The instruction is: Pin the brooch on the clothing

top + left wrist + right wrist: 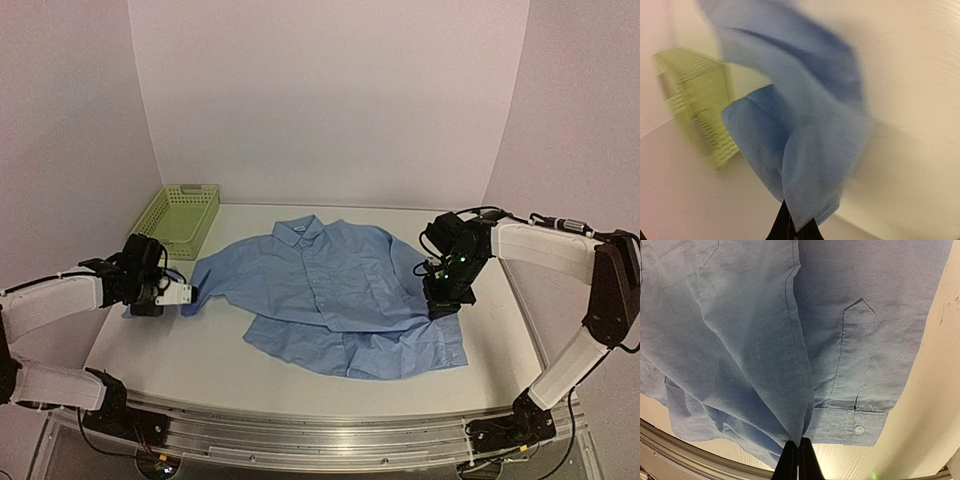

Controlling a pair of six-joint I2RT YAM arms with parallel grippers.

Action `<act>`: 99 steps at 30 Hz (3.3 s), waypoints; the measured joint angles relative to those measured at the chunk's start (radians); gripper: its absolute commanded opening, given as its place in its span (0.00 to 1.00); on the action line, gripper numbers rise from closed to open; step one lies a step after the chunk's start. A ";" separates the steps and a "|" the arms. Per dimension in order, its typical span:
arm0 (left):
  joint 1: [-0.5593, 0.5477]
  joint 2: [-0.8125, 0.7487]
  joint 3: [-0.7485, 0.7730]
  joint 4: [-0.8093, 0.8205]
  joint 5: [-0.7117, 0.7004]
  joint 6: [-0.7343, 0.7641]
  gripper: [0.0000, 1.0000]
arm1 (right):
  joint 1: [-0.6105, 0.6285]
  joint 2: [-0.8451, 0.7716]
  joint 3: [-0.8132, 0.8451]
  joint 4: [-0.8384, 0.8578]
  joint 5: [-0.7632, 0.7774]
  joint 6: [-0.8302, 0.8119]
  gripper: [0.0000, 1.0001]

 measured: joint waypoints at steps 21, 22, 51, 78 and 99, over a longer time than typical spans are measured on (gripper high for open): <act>0.247 0.133 0.395 -0.549 0.523 -0.205 0.44 | 0.000 0.008 0.024 -0.006 0.000 -0.001 0.00; 0.292 0.169 0.392 -0.531 0.515 -0.207 0.40 | 0.000 0.011 0.024 -0.007 0.000 -0.002 0.00; 0.662 0.485 0.171 0.059 0.220 -0.299 0.52 | -0.085 -0.006 -0.044 -0.011 -0.004 -0.054 0.00; -0.447 0.426 0.400 -0.285 0.635 -0.284 0.85 | -0.085 0.243 0.622 -0.009 -0.013 -0.097 0.62; -0.506 0.590 0.301 0.081 0.424 -0.213 0.66 | -0.156 0.998 1.224 0.330 0.185 -0.434 0.76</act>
